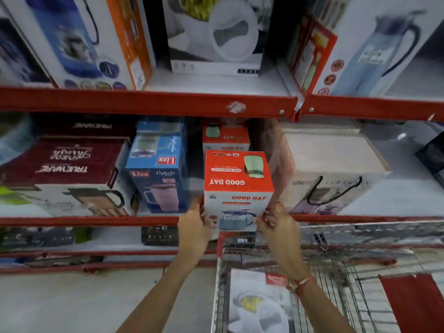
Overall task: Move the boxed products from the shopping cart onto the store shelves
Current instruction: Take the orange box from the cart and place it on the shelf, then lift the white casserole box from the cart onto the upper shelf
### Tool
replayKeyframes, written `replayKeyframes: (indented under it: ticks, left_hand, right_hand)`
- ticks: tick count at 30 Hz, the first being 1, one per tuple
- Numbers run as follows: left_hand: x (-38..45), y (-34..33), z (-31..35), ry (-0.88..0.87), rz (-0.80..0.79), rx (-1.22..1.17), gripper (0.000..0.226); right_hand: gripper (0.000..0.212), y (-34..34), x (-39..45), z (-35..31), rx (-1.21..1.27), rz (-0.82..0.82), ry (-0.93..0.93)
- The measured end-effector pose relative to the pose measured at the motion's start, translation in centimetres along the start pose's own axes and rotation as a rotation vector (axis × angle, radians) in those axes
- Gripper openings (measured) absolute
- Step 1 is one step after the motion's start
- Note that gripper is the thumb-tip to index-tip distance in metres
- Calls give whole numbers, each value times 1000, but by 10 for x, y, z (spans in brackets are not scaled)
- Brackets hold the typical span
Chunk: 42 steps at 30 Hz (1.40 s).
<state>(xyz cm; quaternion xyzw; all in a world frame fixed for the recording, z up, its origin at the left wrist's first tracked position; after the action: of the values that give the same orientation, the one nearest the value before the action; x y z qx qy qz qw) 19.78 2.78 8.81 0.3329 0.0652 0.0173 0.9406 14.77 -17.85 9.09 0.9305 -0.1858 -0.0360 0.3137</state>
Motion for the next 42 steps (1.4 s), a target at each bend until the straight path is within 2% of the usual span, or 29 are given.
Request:
replayKeyframes:
  ticks: [4,8,15,19,23,25,28,31,34,36,39,42]
  left_hand:
    - [39,-16,4,79,40,-44,38]
    - [69,-29,-9,142,31,42,42]
    - [90,-42,-30,120,28,92,40]
    - [77,-45,-42,111,21,49,36]
    - [41,-52,-53,39,108,-7,31]
    - [22,-68,-61,-2,57,14,22]
    - [-10,-102,-71,-34,-92,32,19]
    - [-44,-145,-87,7,-289,23,23]
    - [-83,-191,-120,214,-532,42,33]
    - [-106,-212,-144,354,-607,129,46]
    - [-125,-230,-176,553,-643,202,56]
    - [-131,-242,-200,713,-672,187,55]
  right_hand:
    - [25,-19,41,-2,-112,54,26]
    - [32,-46,65,15,-92,-38,-39]
    - [37,-67,82,36,-141,-42,-18]
    - [26,-63,67,39,-110,-65,70]
    - [19,-51,23,59,-81,-1,119]
    - [13,-49,-2,77,-76,11,108]
    - [8,-53,-37,118,-91,-29,-5]
    - [17,-59,-69,173,-108,-131,-205]
    - [49,-67,-106,249,-167,-356,-567]
    - [73,-71,-129,294,-179,-487,-731]
    - [76,-69,-140,320,-116,-509,-845]
    - [78,-74,-142,343,28,-497,-996]
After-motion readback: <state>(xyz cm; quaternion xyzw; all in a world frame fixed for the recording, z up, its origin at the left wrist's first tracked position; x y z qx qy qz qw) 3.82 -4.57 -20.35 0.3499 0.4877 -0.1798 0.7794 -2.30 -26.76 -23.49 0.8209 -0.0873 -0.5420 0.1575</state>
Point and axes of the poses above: each hand's wrist, its own x-axis towards the middle knuckle, its own y-axis out of the back of the hand, z = x × y, the point moved 7 cm from there along x, towards the middle knuckle, and after that the axes turned 4 degrees about y, right-handed, at the moved point
